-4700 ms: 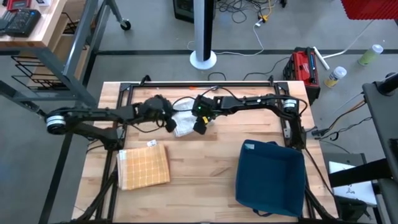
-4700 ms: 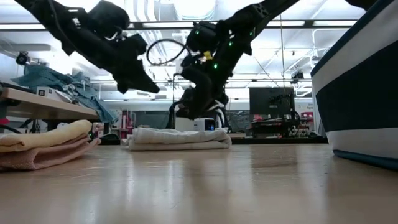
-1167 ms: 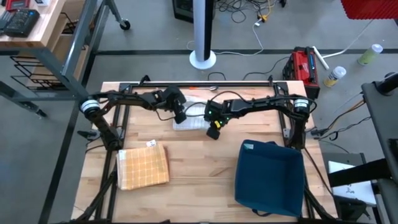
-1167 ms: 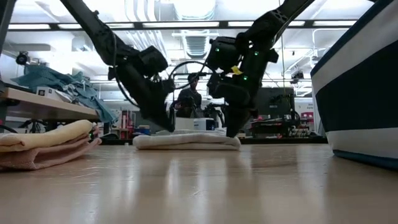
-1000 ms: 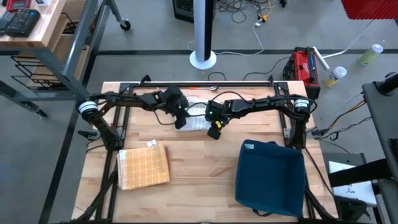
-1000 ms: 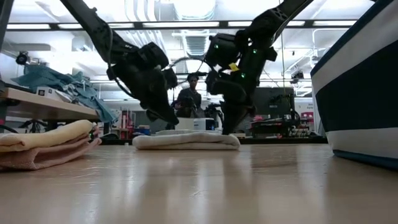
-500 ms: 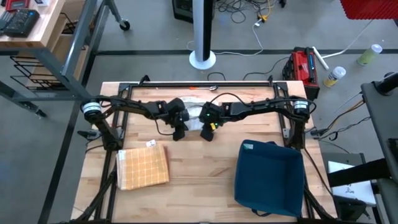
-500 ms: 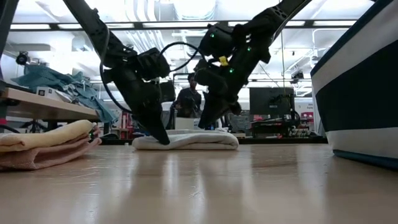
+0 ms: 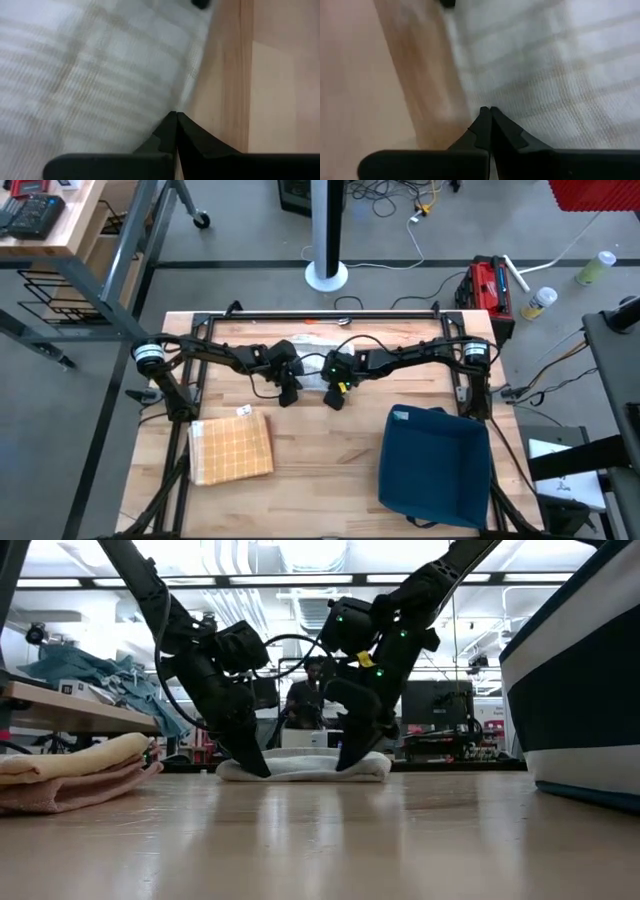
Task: Fold towel
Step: Fold the white towel
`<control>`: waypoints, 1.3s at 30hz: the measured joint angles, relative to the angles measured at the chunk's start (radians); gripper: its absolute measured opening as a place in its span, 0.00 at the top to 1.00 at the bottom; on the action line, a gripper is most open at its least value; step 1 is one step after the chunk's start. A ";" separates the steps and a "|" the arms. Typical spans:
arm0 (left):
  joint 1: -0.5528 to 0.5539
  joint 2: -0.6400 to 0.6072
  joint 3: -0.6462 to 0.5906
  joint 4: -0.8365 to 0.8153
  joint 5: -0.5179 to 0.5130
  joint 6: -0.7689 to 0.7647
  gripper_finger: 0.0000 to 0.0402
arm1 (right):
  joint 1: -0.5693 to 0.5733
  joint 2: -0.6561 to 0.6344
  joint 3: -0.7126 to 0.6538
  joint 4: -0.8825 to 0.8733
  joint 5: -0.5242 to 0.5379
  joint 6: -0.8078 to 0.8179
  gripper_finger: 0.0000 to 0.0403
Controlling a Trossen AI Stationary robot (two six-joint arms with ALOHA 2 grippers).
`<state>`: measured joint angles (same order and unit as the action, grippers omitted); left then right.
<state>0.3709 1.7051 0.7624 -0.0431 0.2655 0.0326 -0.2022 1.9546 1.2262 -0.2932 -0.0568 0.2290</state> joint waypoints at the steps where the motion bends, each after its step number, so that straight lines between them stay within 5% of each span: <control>1: 0.001 0.000 -0.003 0.002 -0.001 0.000 1.00 | 0.003 0.000 -0.001 -0.023 -0.001 -0.004 1.00; 18: 0.007 -0.081 -0.008 -0.073 0.044 -0.017 1.00 | 0.026 -0.131 -0.008 -0.261 -0.083 -0.067 1.00; 22: 0.008 -0.128 0.022 -0.014 -0.091 0.038 1.00 | 0.021 -0.191 -0.016 -0.273 -0.033 -0.083 1.00; 26: 0.030 -0.108 0.042 0.108 -0.267 0.164 1.00 | -0.007 -0.203 -0.023 -0.288 0.133 -0.081 1.00; 39: 0.176 0.043 0.108 0.188 -0.260 0.309 1.00 | -0.135 -0.184 -0.068 -0.191 0.159 -0.001 1.00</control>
<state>0.5472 1.7480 0.8705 0.1450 0.0060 0.3418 -0.3375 1.7710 1.1587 -0.4846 0.1025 0.2279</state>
